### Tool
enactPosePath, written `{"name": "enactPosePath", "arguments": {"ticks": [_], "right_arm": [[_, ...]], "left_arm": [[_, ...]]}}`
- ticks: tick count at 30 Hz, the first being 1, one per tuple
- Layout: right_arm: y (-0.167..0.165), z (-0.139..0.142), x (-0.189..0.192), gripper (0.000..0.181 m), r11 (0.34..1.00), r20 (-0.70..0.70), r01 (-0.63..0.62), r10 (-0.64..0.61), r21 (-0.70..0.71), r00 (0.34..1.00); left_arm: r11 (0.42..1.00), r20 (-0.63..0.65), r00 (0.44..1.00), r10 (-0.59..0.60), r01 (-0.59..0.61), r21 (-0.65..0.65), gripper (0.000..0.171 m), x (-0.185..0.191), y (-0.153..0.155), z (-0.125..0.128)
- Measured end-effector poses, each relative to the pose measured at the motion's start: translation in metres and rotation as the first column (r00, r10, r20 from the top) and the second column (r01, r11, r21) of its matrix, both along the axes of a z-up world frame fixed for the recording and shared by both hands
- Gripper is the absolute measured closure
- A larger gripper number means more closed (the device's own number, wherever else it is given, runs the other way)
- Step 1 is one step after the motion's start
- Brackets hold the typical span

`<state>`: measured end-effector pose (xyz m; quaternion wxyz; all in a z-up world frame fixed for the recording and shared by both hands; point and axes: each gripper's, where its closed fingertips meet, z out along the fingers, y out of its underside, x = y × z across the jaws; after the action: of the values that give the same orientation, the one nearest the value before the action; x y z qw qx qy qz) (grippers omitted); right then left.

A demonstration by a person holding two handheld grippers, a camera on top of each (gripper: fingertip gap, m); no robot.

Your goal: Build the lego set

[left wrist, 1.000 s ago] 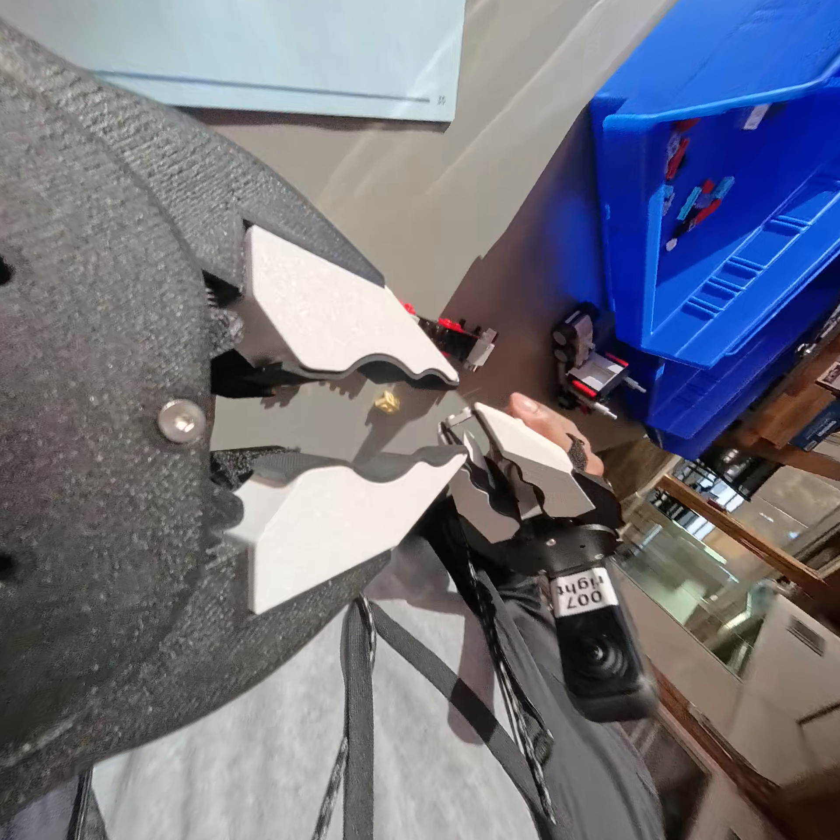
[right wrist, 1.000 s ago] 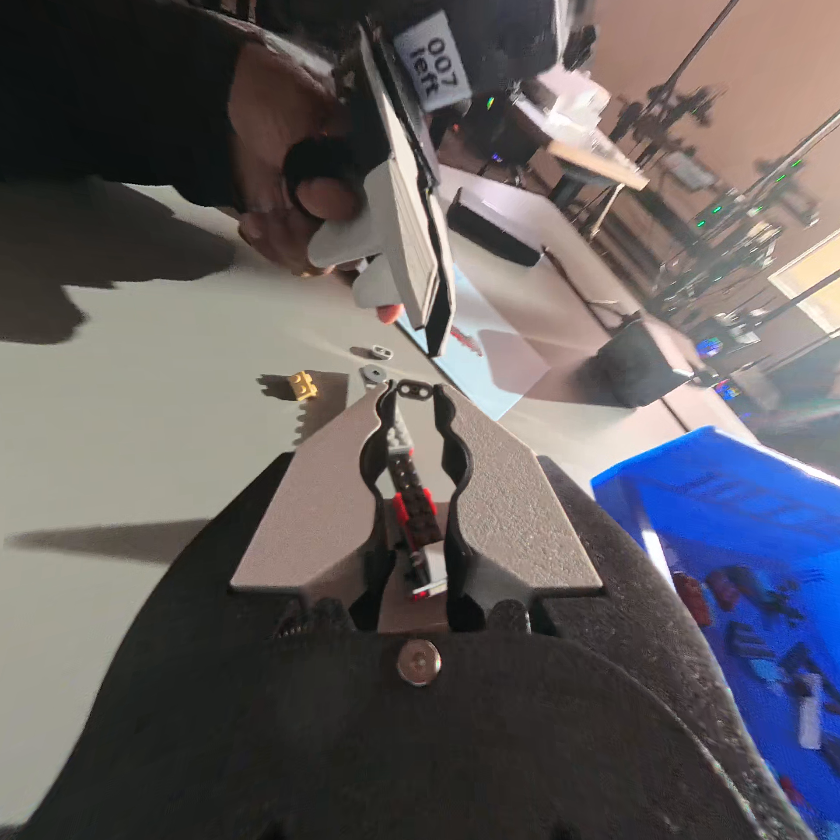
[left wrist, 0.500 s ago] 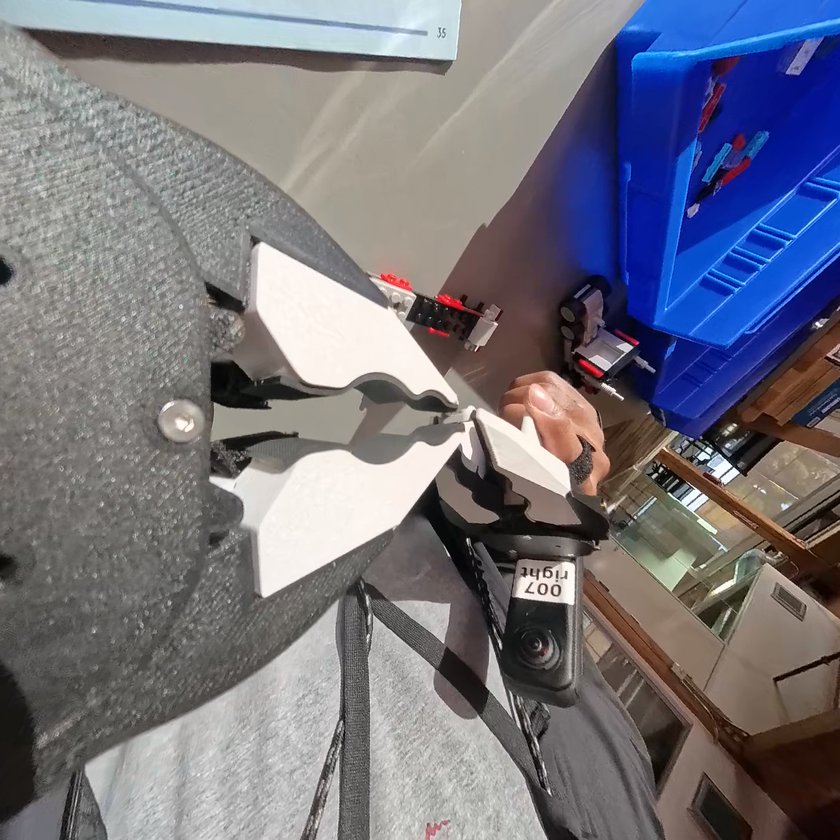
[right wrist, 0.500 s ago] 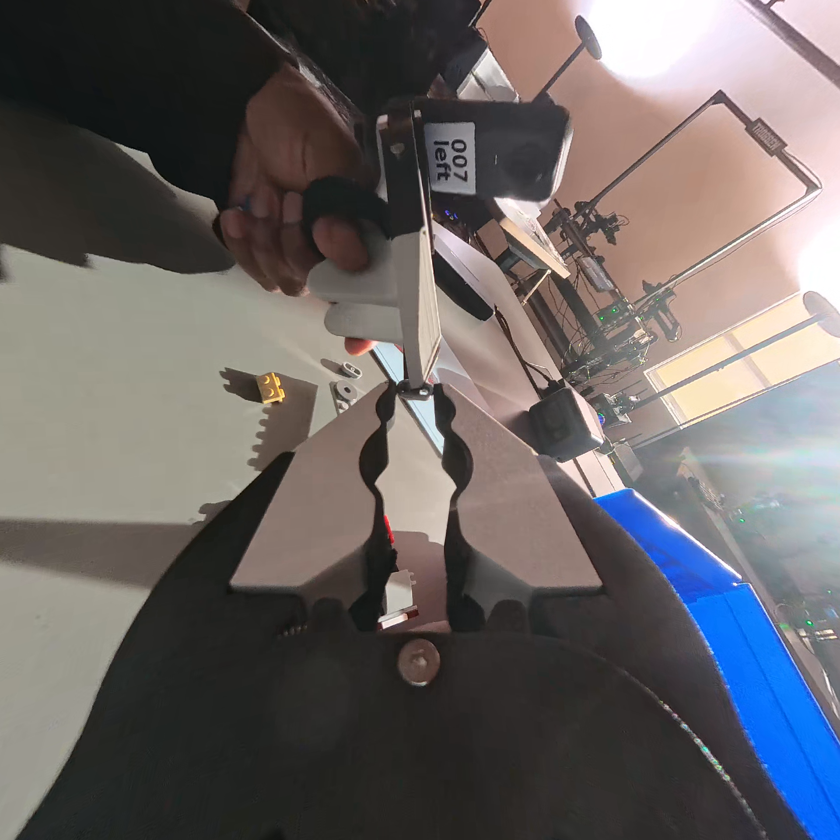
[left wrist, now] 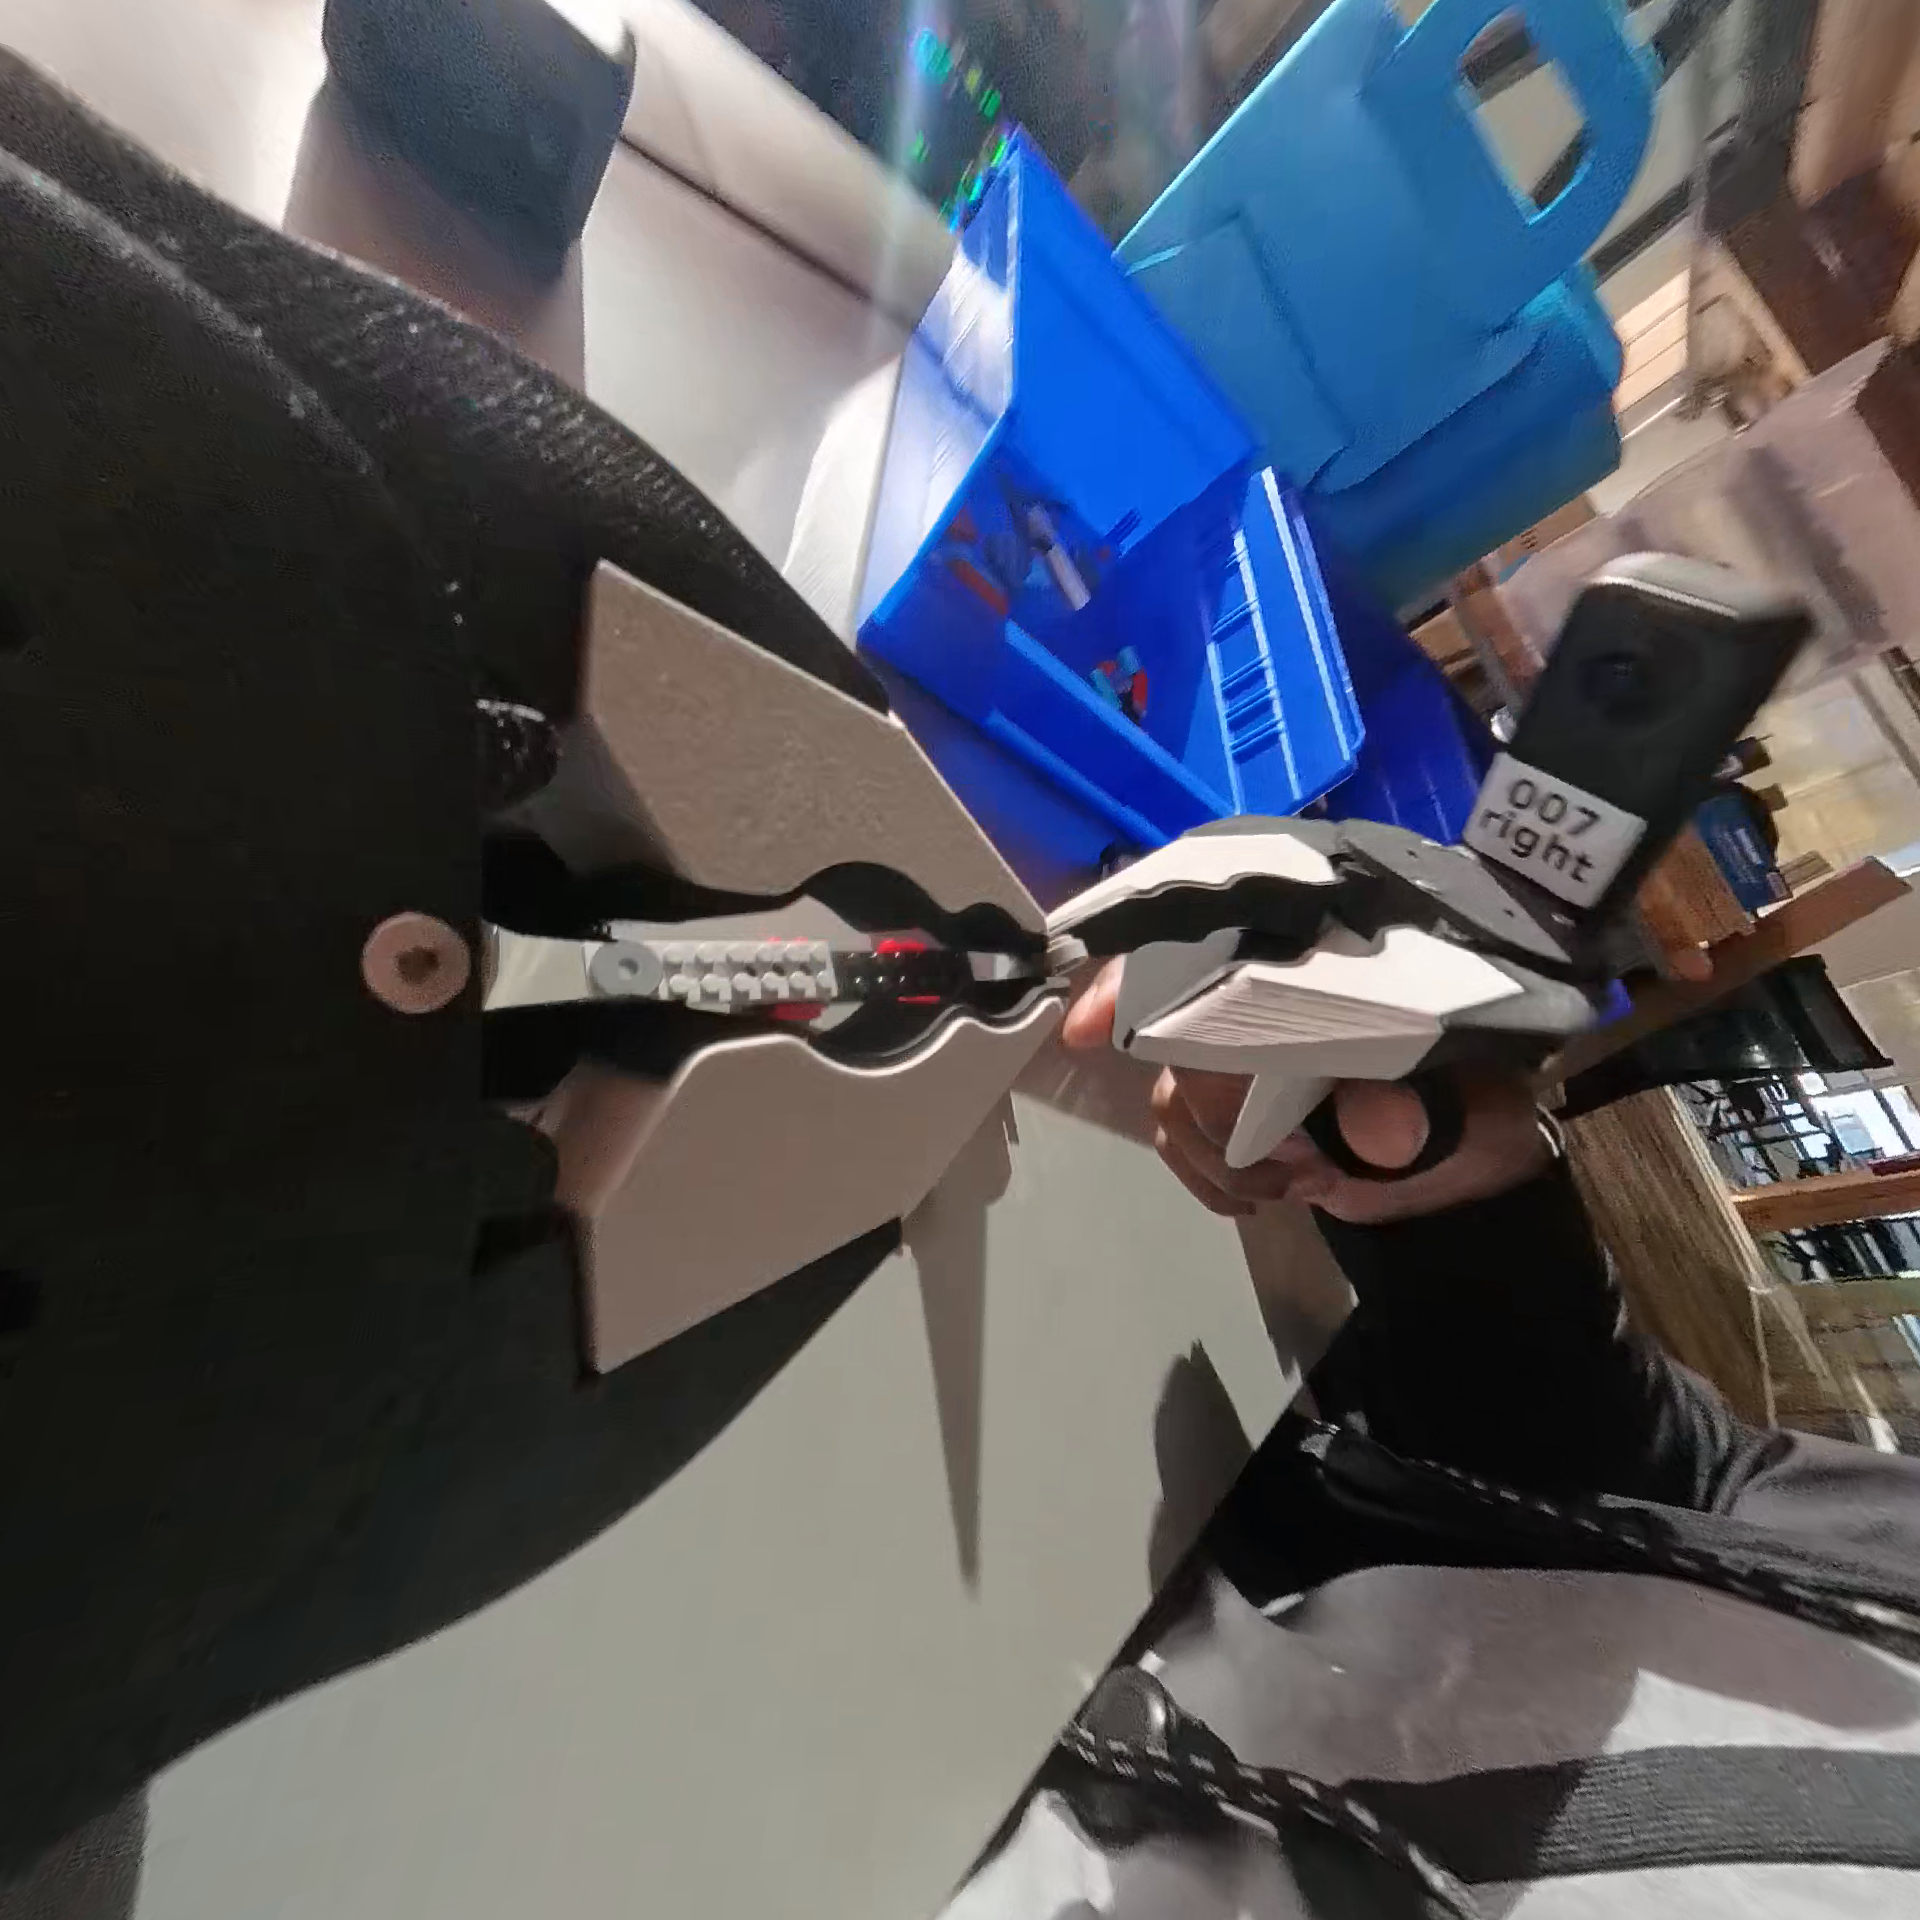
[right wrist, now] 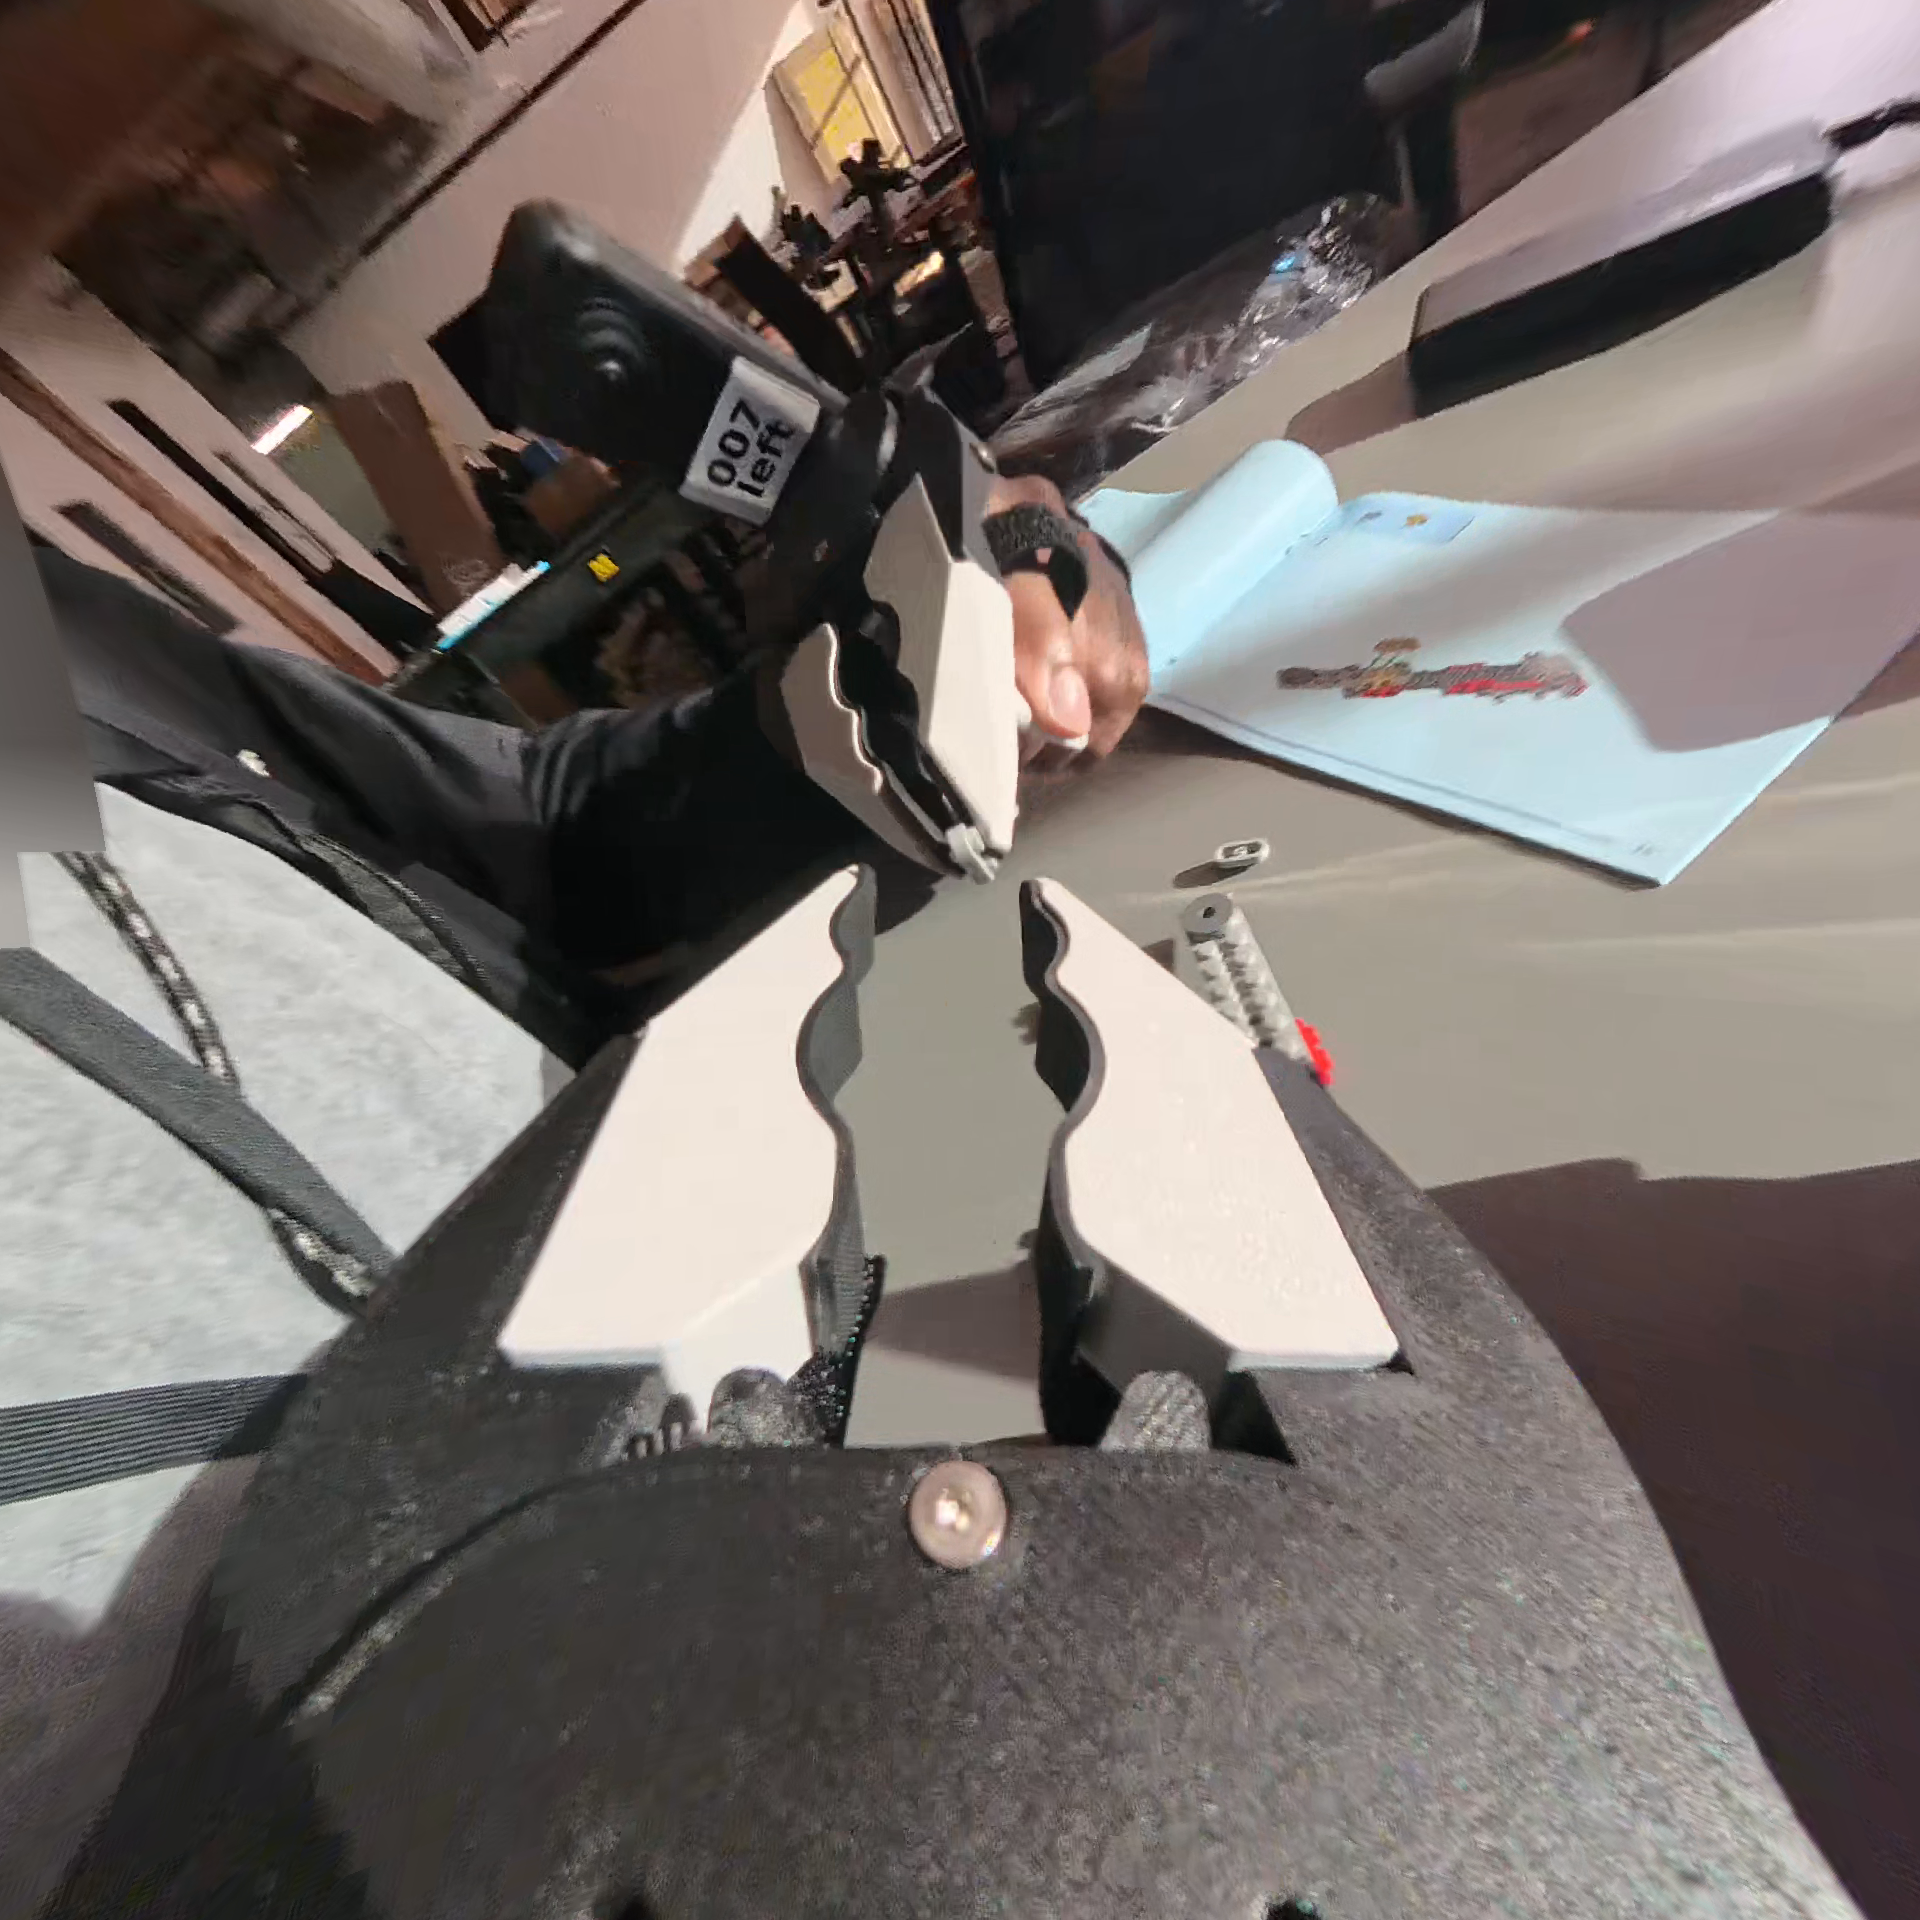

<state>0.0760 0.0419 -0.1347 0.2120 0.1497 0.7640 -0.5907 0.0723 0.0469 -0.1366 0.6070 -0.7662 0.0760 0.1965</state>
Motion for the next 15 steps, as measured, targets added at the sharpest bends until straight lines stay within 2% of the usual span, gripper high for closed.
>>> {"name": "enactPosePath", "arguments": {"ticks": [4, 15], "right_arm": [[0.0, 0.006, 0.012, 0.149, 0.995, 0.198, -0.083, 0.091, -0.049, 0.976], [0.0, 0.019, 0.015, 0.149, 0.977, 0.445, -0.105, 0.178, -0.184, 0.877]], "left_arm": [[1.0, -0.148, 0.989, 0.007, -0.007, 0.0, 0.166, 0.006, 0.003, 0.01], [1.0, -0.301, 0.954, -0.004, 0.003, -0.006, 0.166, 0.016, 0.008, 0.019]]}}
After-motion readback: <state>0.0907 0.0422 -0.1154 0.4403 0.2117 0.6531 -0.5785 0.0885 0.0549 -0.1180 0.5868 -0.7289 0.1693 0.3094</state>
